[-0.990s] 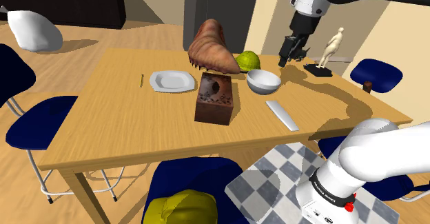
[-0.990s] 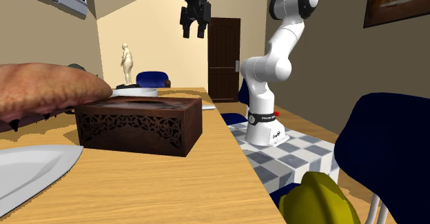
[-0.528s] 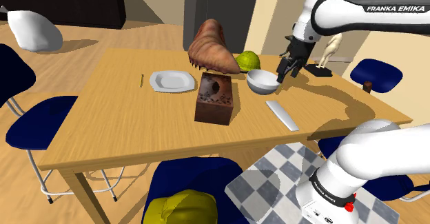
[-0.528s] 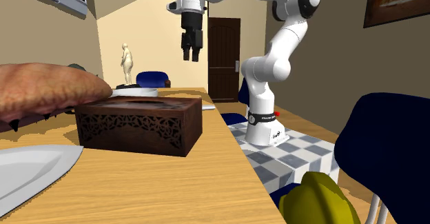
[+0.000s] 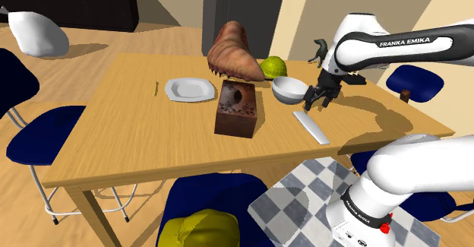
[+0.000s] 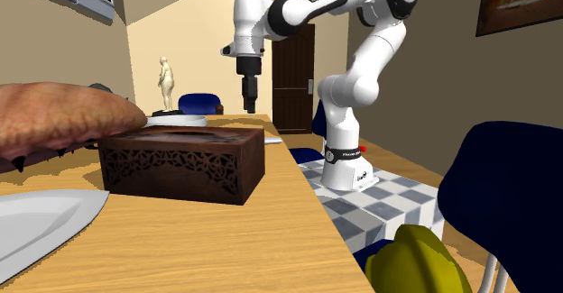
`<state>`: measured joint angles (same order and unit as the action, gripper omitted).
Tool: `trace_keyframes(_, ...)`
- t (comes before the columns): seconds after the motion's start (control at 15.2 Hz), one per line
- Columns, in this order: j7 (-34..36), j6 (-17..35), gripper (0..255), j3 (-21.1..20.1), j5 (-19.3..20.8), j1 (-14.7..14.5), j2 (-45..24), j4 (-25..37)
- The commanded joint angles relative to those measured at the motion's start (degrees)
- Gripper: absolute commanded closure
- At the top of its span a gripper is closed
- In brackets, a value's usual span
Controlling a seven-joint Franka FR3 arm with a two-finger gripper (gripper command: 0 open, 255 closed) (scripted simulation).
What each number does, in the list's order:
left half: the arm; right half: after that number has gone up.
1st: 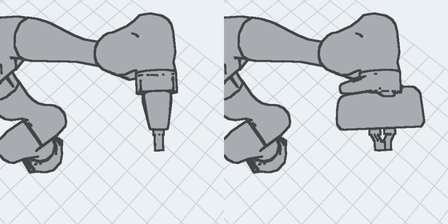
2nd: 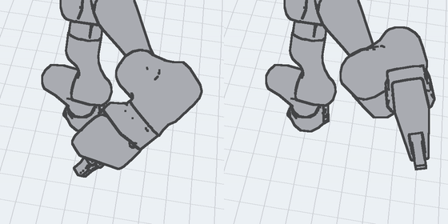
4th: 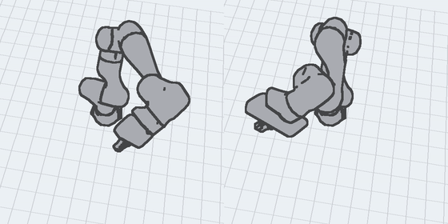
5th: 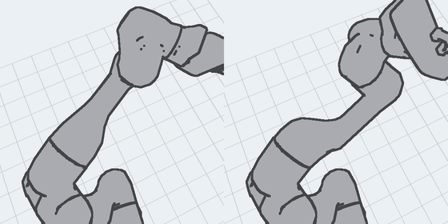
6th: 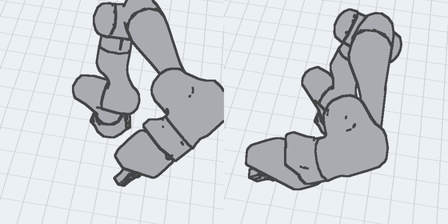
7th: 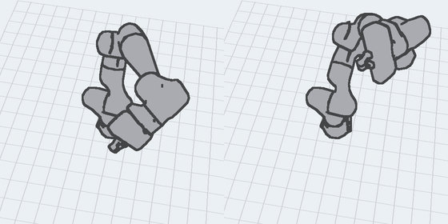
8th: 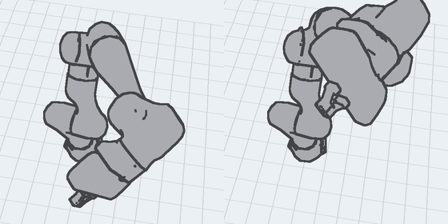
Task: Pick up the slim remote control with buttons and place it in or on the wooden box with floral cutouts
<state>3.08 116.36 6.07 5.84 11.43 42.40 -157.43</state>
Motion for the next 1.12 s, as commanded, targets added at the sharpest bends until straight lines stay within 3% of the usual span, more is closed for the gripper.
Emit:
trace_keyframes(0.0, 1.49, 4.08, 0, 0.93, 0.04, 1.39, -1.58, -2.74)
trace_keyframes(0.2, 3.1, 9.95, 0, 2.62, 0.27, 3.56, -4.29, -6.36)
trace_keyframes(0.66, 3.08, 17.61, 0, 3.2, 0.64, 3.56, -8.96, -9.36)
trace_keyframes(1.06, 3.08, 18.27, 0, 3.25, 0.66, 3.56, -9.41, -9.57)
